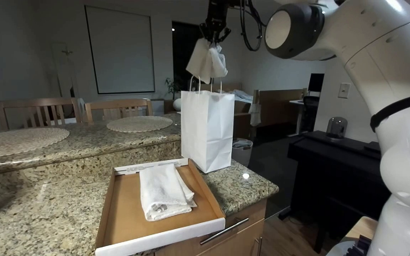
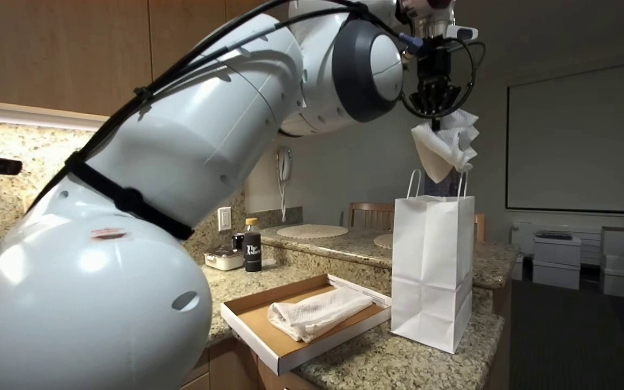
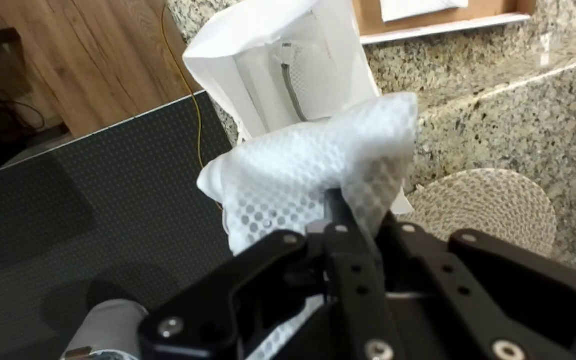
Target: Put two towels in the white bag, one at a time
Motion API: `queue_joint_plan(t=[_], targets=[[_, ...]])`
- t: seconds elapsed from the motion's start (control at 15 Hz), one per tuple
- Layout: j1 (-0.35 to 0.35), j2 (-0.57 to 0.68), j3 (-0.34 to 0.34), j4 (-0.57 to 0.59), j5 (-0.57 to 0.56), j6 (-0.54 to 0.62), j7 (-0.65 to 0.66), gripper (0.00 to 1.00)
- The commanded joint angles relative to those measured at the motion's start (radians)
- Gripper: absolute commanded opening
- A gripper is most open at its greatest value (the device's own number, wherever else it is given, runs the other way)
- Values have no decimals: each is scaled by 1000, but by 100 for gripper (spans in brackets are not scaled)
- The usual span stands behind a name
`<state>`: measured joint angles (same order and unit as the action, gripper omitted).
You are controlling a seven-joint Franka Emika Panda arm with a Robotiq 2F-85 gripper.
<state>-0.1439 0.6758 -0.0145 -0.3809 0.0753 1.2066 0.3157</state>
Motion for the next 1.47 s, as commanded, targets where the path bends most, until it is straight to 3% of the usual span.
queue_joint_plan(t=[0.0,0.4,0.6,0.67,0.73,0.87,1.4], targets=[[47,81,4,27,-17,-30,-85,9],[161,116,-21,13,-86,-10,-100,9],[164,122,-15,8,-80,-13,-79,8],[161,124,-13,9,-76,-12,-71,12],[155,125,-12,10,-72,-12,-68,37],[144,126,-11,13,-67,-5,-54,41],[130,111,-16,10,-75,56,-48,93]])
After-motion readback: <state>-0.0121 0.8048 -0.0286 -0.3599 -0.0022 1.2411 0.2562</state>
